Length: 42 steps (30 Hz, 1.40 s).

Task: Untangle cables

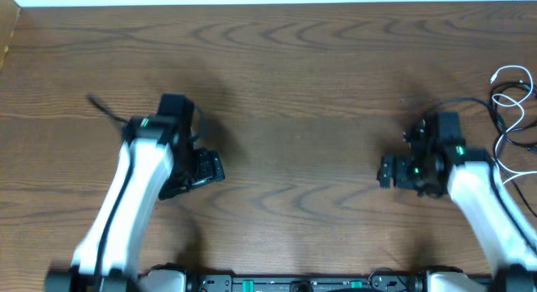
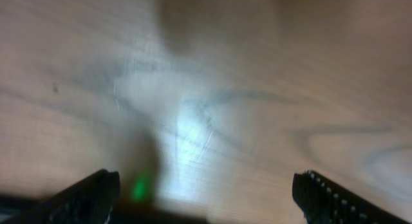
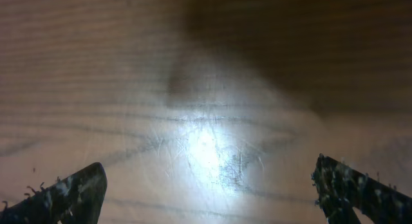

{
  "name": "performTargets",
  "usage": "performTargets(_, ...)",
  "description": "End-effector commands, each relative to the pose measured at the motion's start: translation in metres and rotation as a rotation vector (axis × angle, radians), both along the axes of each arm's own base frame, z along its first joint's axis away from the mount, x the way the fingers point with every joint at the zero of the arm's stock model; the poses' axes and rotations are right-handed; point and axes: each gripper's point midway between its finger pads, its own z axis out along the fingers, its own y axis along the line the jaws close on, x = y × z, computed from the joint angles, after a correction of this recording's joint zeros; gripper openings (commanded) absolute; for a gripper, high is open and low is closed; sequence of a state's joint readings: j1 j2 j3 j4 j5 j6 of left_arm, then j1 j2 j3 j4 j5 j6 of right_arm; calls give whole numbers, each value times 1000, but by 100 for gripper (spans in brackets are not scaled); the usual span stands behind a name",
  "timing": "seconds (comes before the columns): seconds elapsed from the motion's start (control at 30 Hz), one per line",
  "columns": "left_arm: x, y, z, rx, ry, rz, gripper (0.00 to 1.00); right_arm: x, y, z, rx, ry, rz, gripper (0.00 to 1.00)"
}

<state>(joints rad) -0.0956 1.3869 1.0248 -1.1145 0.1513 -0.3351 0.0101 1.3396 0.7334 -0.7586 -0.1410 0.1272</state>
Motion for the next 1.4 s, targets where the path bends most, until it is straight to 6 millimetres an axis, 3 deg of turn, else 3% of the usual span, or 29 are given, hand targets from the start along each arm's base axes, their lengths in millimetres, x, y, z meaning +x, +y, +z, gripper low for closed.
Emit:
performTargets(0.0,2,1,22,-13,-216,-17,91,-6,0,16,2,-127,-11,99)
performTargets(0.2,-1,6,67,-17,-596,-5,92,-11,-1,54,2,-368,-12,99)
performTargets(0.37,-13,19,100,30,-784,25,92,-11,0,85,6,-518,-12,99)
performTargets(0.47,-19,19,113,22,-849,29,92,-12,0,94,7,-559,-12,99)
performTargets(1.37,-21,20,115,21,-862,29,93,-13,0,93,6,-552,-12,99)
